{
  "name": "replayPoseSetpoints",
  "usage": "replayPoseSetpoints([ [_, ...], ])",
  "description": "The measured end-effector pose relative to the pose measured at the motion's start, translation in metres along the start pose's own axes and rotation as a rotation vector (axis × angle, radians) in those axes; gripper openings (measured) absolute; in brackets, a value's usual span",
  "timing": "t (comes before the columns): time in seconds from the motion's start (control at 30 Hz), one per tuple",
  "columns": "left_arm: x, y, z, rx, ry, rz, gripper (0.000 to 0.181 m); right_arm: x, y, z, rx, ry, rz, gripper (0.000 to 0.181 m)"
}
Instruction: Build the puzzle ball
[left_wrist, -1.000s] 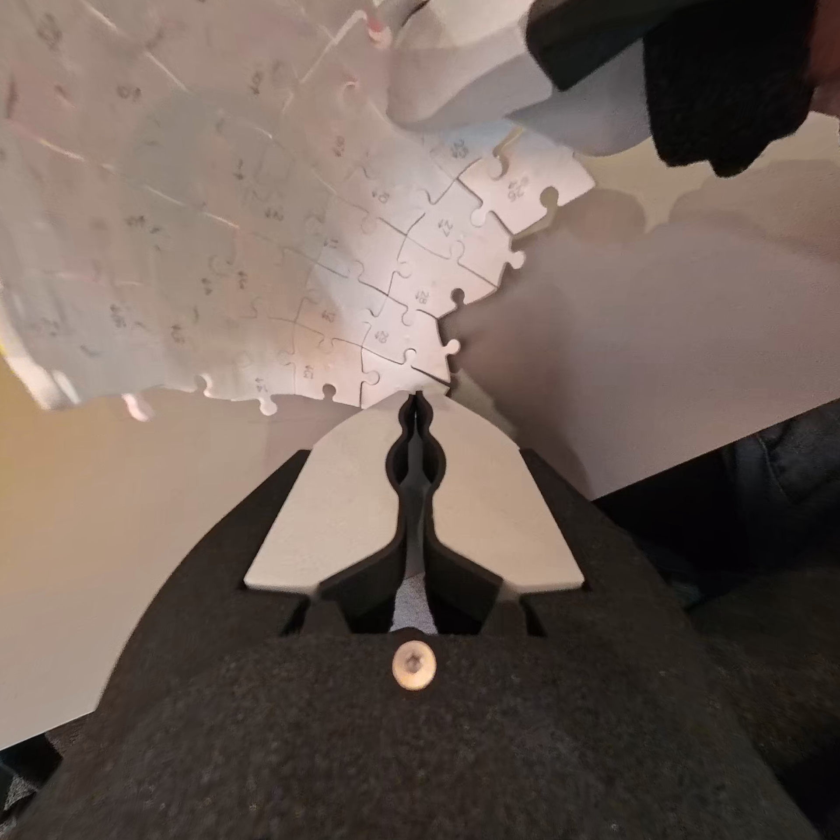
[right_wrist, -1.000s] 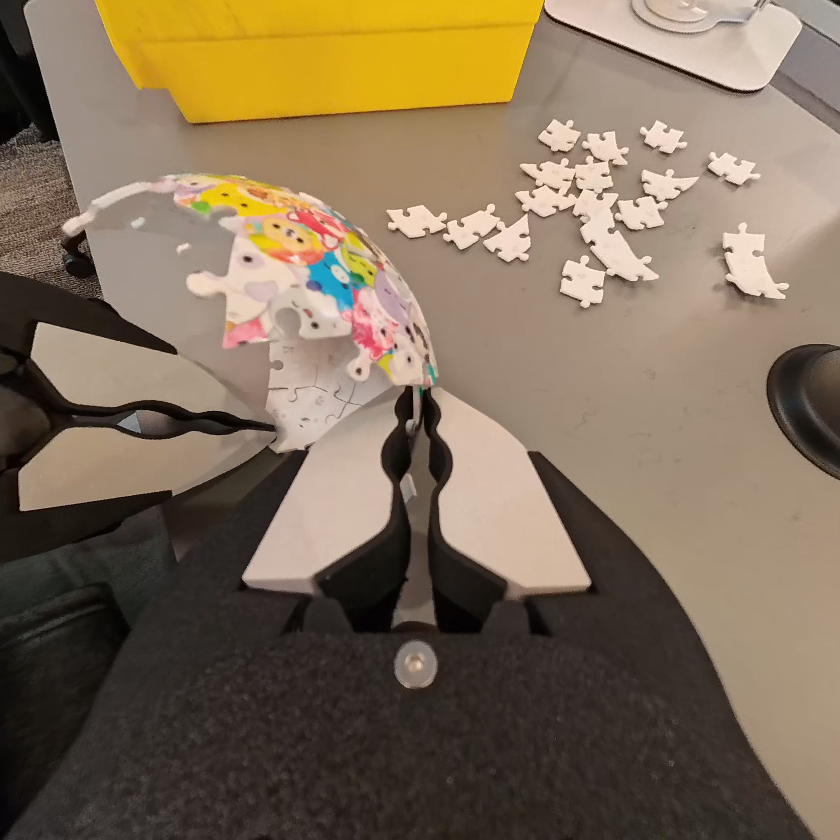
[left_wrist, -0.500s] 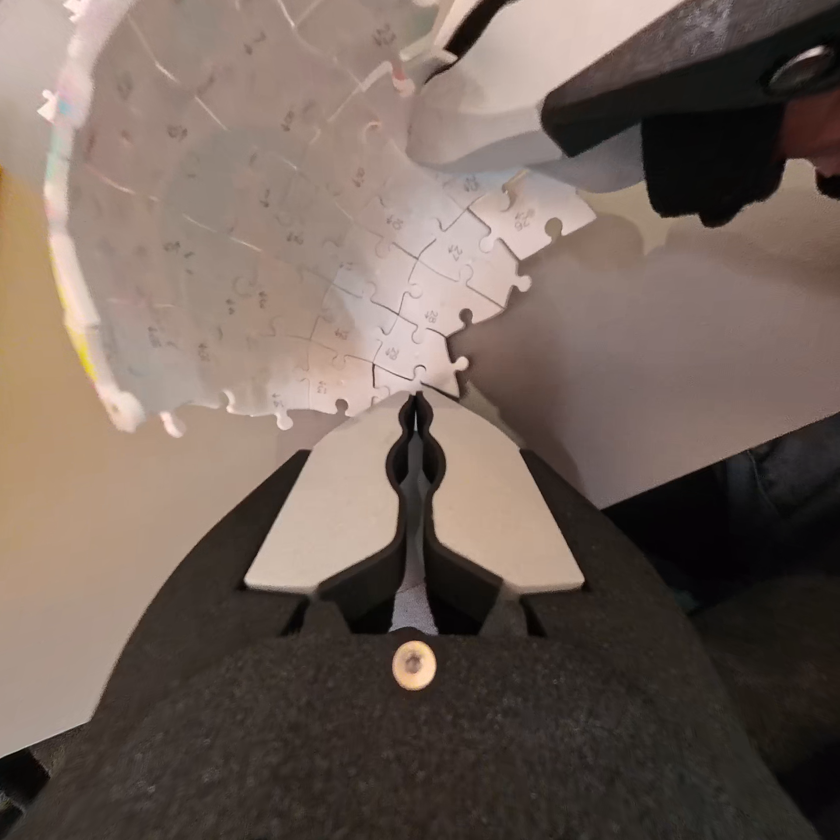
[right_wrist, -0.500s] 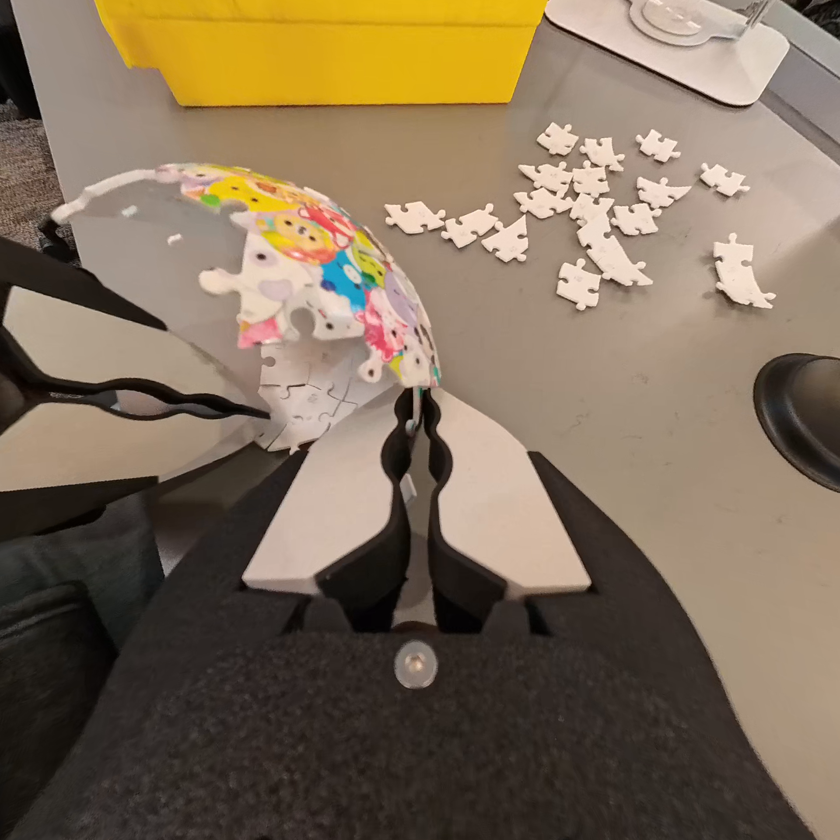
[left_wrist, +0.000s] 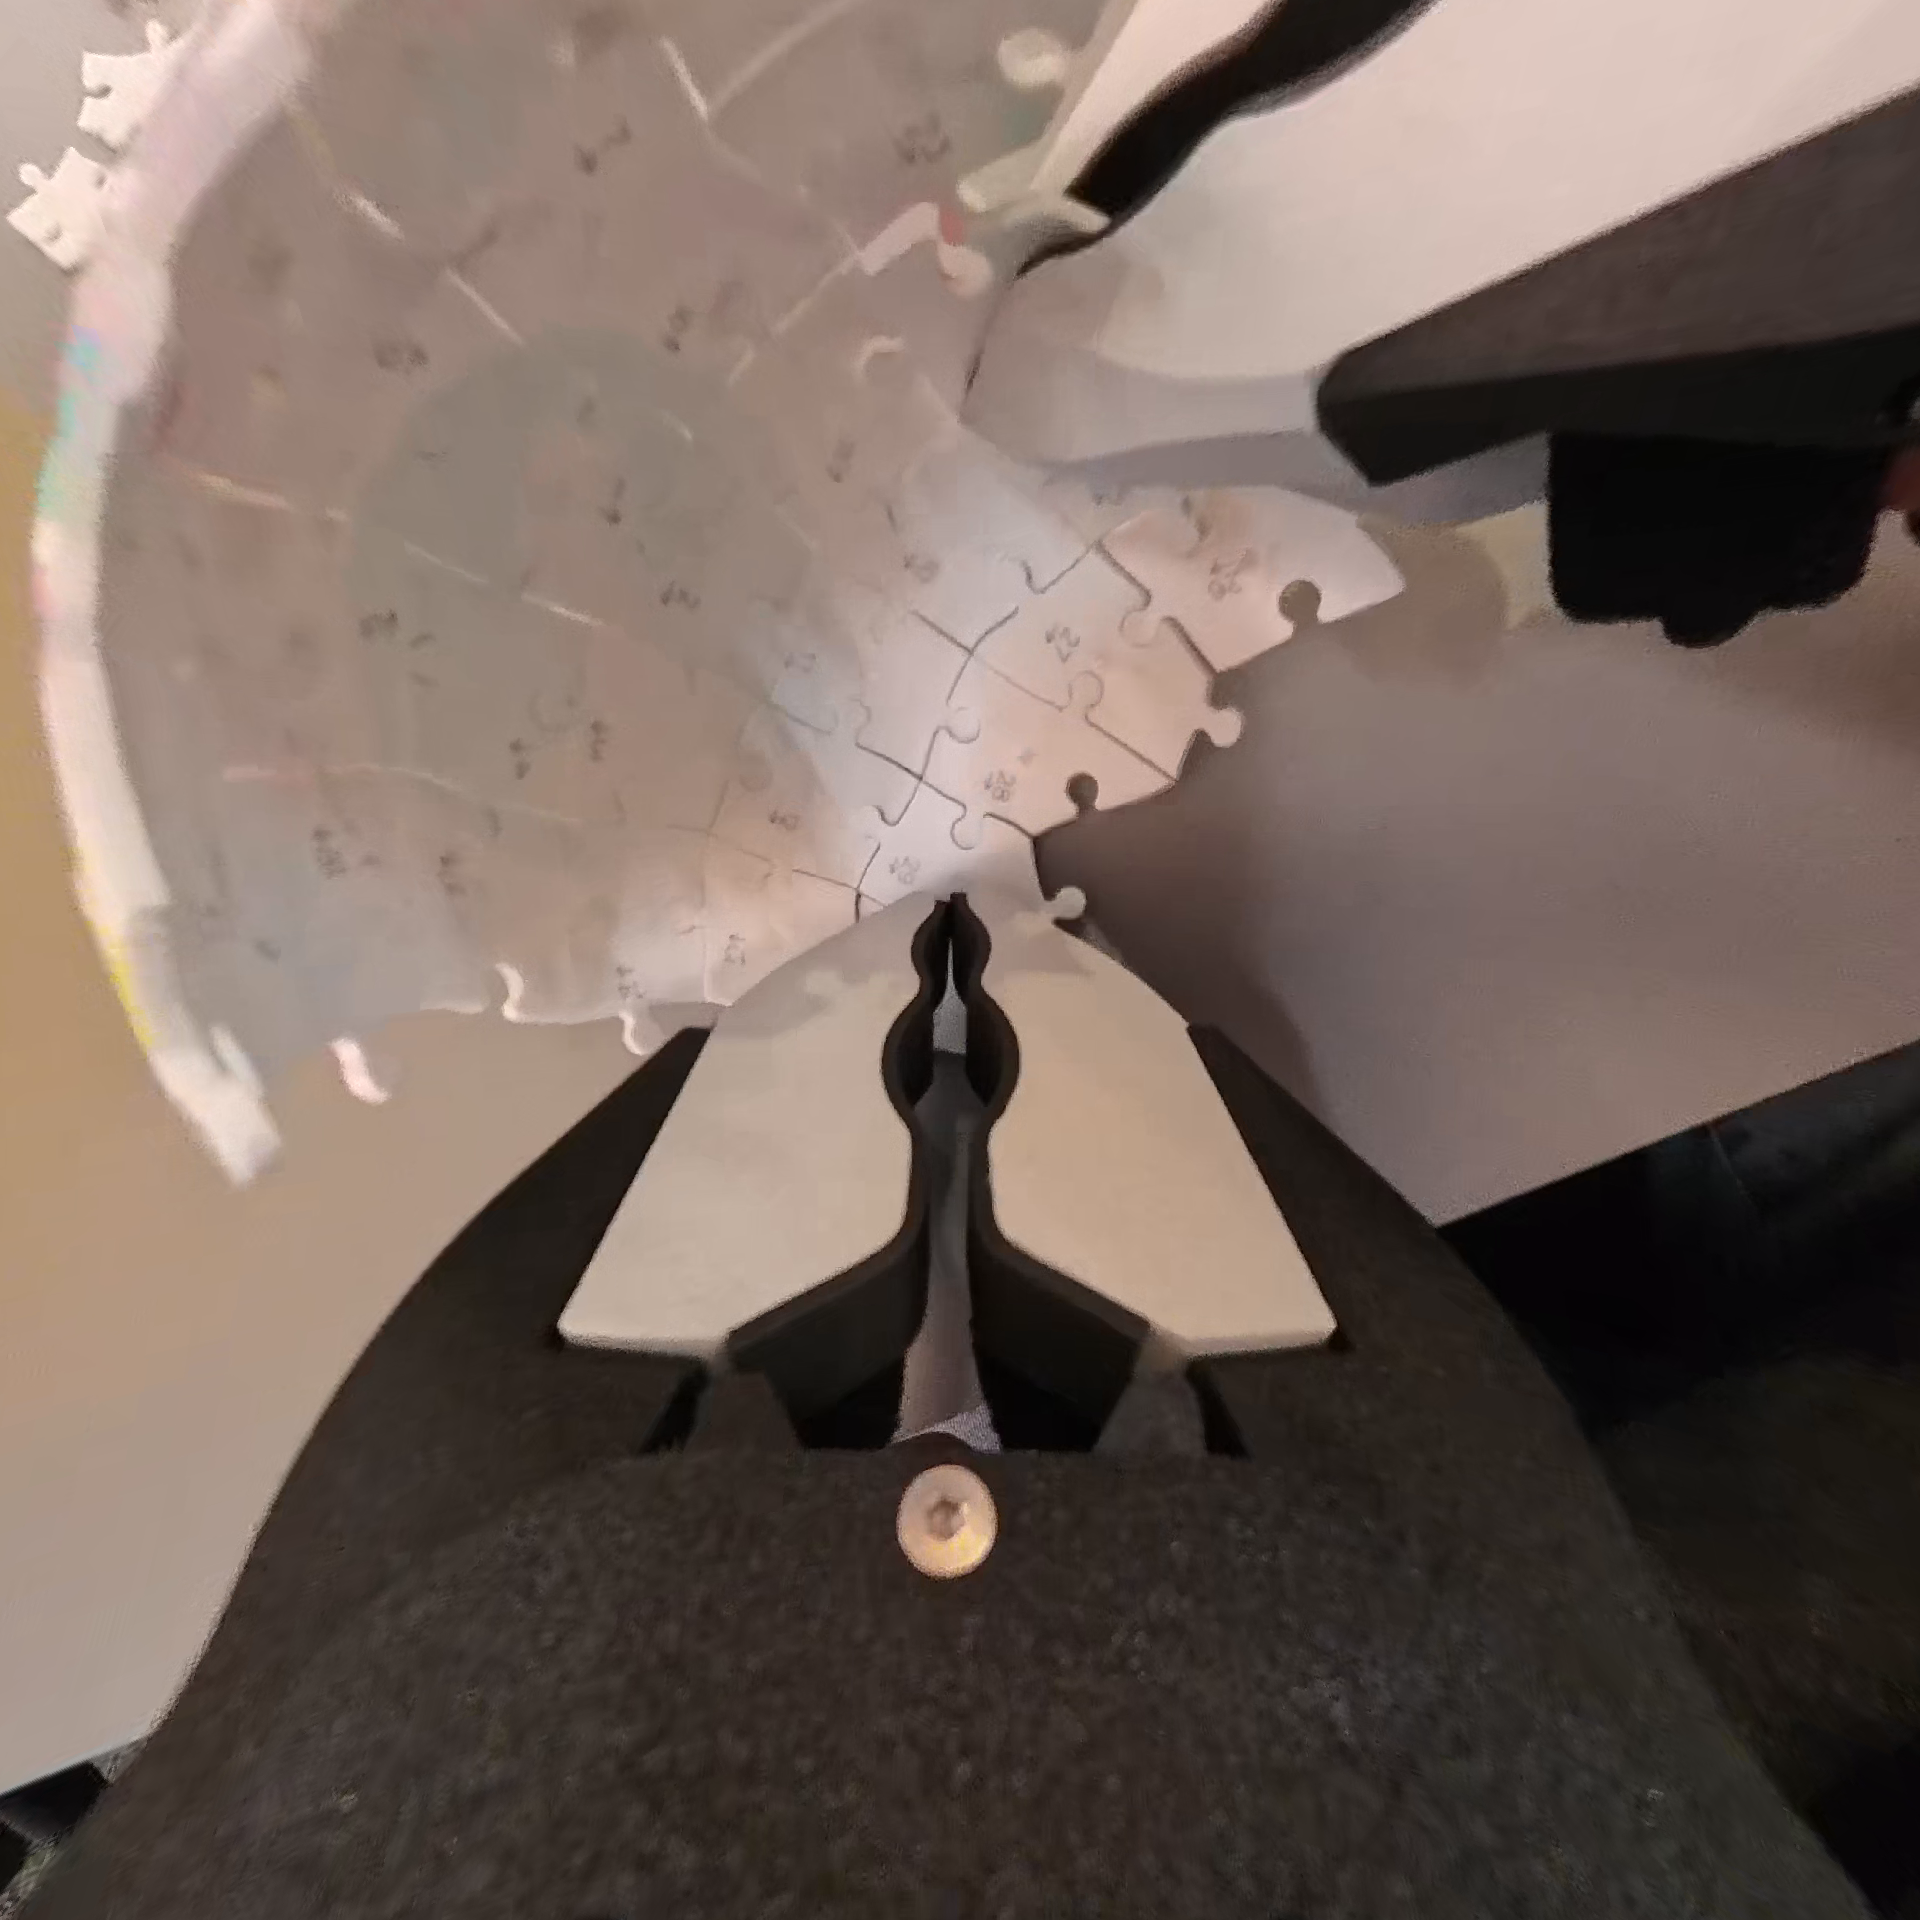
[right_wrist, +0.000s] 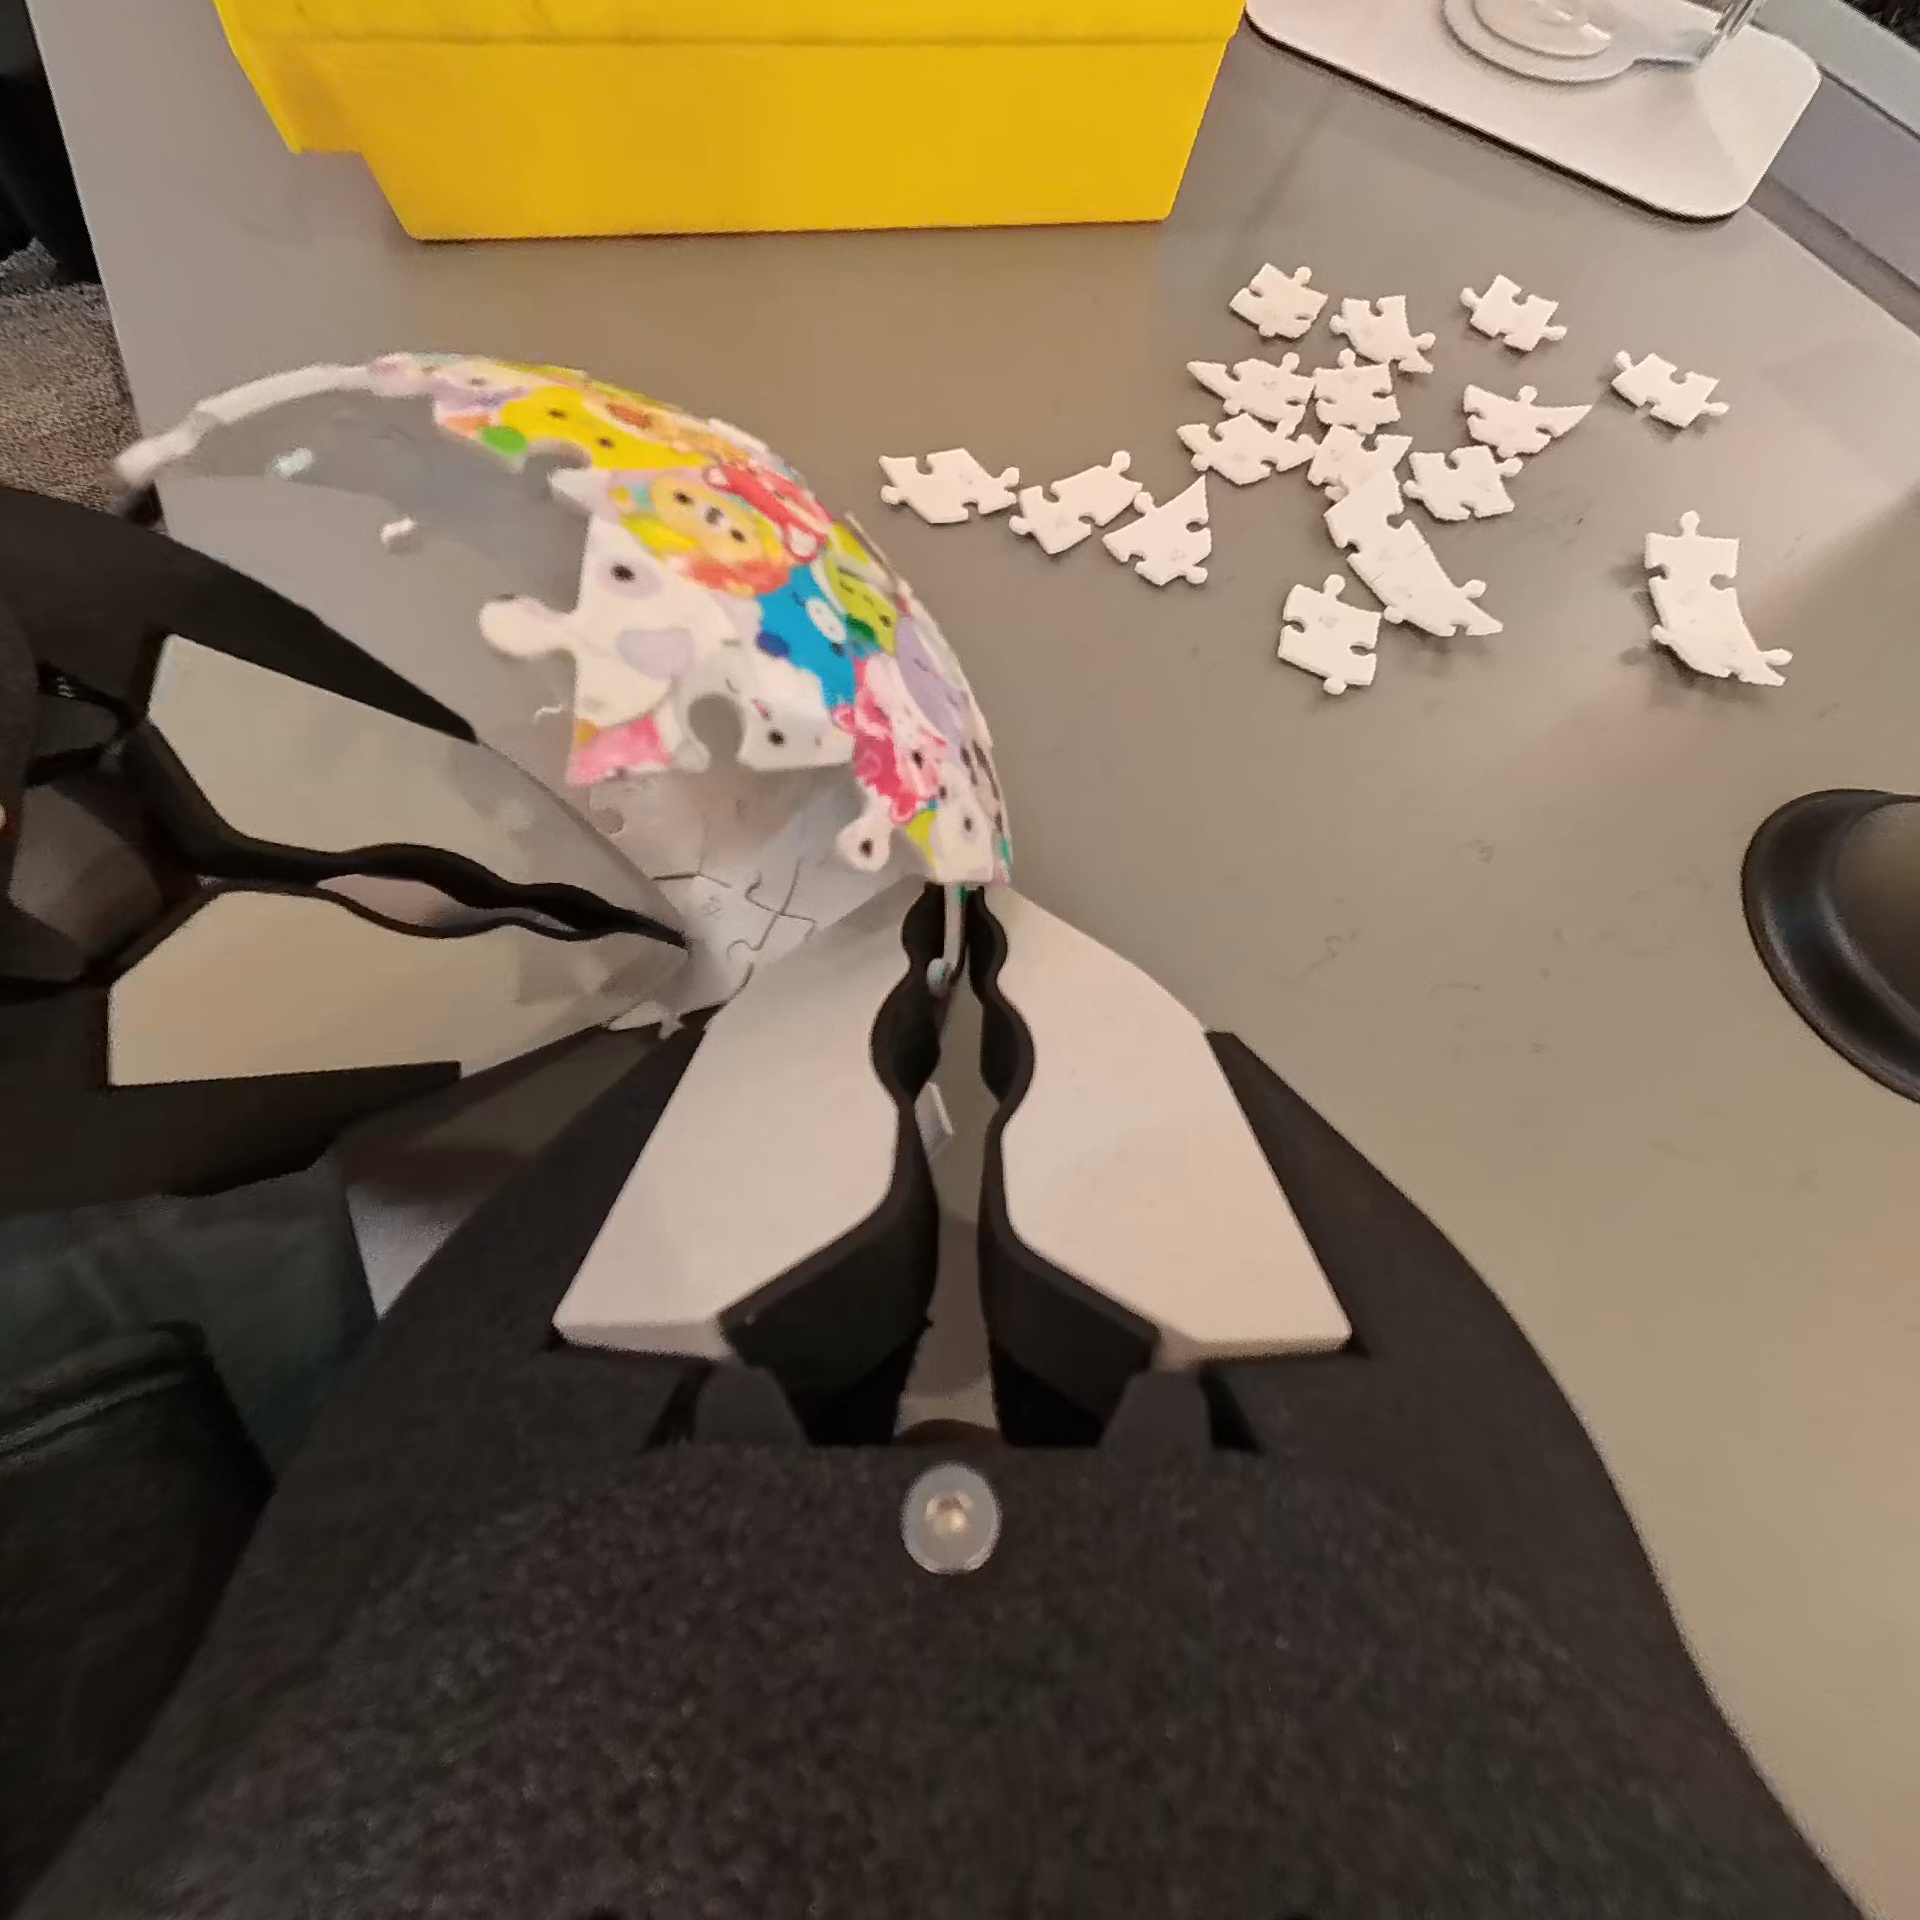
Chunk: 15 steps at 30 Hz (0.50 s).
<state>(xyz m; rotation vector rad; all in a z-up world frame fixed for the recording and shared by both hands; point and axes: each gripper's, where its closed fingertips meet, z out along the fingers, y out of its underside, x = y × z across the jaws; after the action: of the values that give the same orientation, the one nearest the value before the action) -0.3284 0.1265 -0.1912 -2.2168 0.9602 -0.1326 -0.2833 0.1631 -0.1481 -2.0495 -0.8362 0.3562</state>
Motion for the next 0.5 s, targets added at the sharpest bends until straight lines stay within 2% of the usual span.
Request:
replayPoseSetpoints([
  [0.27,0.000,0.001,0.001,-0.010,-0.007,0.025,0.000,0.001,0.003,-0.001,-0.002,-0.009,0.020,0.003],
  [0.37,-0.004,-0.001,-0.011,0.040,-0.016,-0.001,0.000,0.001,0.002,-0.001,0.000,-0.003,0.010,0.003],
  [0.5,-0.005,0.009,-0.017,0.027,-0.007,-0.024,0.000,0.002,0.002,-0.001,0.001,0.000,0.009,0.003],
])
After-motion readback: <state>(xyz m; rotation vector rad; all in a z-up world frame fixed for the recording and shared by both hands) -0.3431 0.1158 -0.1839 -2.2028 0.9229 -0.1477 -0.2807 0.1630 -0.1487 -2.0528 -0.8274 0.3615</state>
